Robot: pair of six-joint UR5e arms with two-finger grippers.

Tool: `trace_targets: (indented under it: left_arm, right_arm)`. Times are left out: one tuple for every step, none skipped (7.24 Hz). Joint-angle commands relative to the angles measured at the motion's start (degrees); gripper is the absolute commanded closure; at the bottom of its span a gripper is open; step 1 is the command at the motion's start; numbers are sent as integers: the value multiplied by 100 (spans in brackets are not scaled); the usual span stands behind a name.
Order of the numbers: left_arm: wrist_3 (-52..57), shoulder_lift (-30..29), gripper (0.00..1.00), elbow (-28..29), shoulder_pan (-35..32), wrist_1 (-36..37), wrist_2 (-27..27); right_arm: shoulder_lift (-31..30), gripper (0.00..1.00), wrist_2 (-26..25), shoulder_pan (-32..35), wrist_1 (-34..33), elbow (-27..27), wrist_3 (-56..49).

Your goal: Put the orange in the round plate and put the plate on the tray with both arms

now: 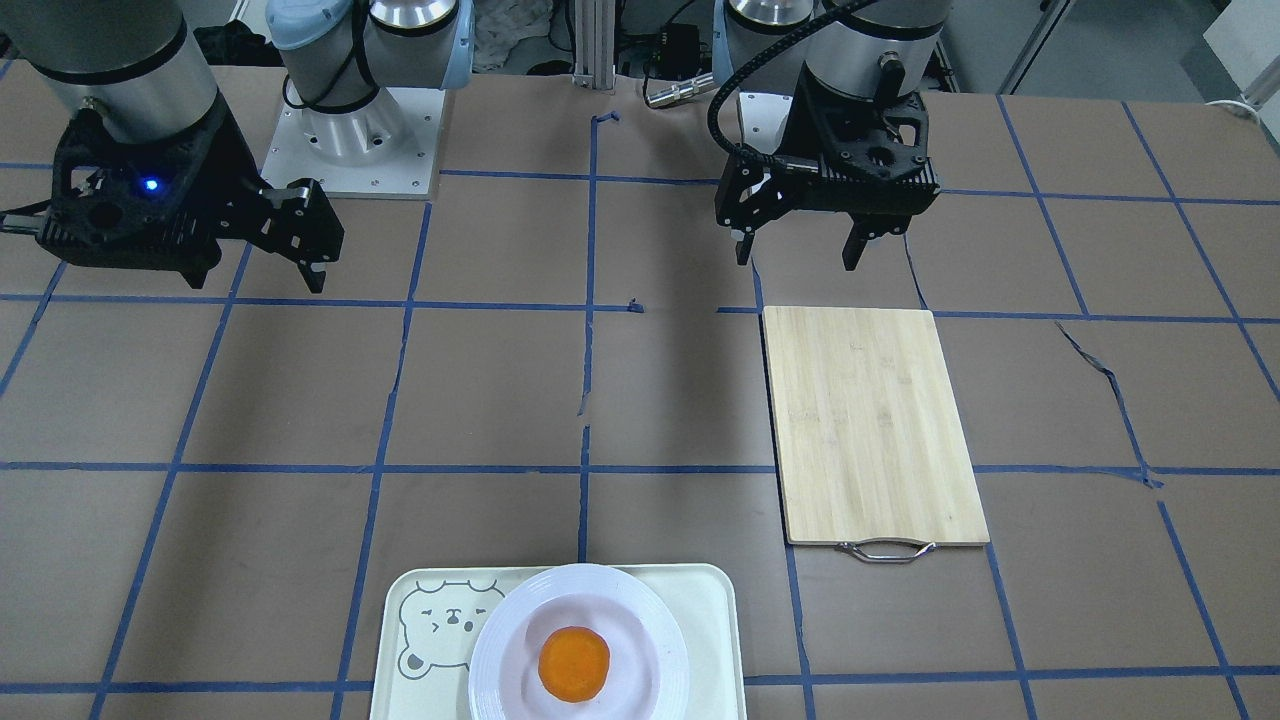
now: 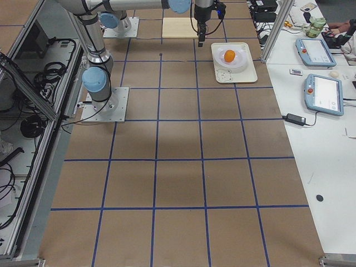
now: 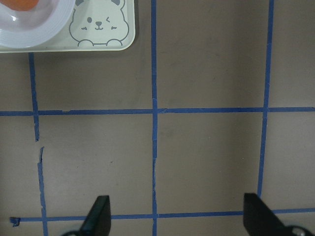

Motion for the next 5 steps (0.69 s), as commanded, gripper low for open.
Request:
trace_targets:
  left_arm:
    - [0,0,0,-1,0,0,0]
    - [0,0,0,-1,0,0,0]
    - [0,0,0,-1,0,0,0]
    - [0,0,0,-1,0,0,0]
    - [0,0,0,-1,0,0,0]
  right_arm:
    - [-75,3,-28,1,-64,14,32]
    - [-66,2,-10,1,-317,31,24]
    - [-75,2,16,1,-337,83,33]
    - [-92,2,43,10,-381,197,85]
    - [-119,2,121,10,-538,311,268]
